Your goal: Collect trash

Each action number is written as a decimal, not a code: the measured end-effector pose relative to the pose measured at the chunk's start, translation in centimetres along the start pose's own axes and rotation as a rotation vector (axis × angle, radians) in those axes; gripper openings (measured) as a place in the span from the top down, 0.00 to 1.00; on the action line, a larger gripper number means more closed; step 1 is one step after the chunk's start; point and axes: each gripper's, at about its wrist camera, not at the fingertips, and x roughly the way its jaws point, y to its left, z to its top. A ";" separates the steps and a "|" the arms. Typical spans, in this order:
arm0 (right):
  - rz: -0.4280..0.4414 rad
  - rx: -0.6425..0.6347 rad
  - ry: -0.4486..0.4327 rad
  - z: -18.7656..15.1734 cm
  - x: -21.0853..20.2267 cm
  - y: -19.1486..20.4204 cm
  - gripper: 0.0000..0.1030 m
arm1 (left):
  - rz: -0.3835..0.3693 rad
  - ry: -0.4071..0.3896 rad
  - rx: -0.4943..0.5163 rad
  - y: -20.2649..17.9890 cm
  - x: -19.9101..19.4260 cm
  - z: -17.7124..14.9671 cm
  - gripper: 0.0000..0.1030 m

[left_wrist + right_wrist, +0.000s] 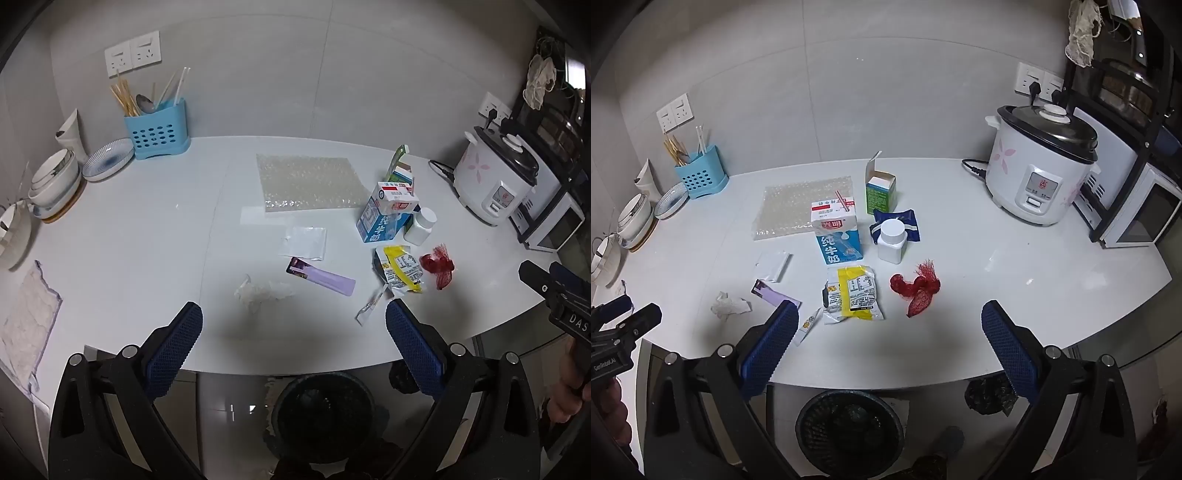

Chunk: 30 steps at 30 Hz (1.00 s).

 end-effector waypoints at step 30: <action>0.005 -0.016 0.008 0.2 1.5 0.4 0.07 | 0.023 0.025 -0.006 0.3 0.5 0.4 0.06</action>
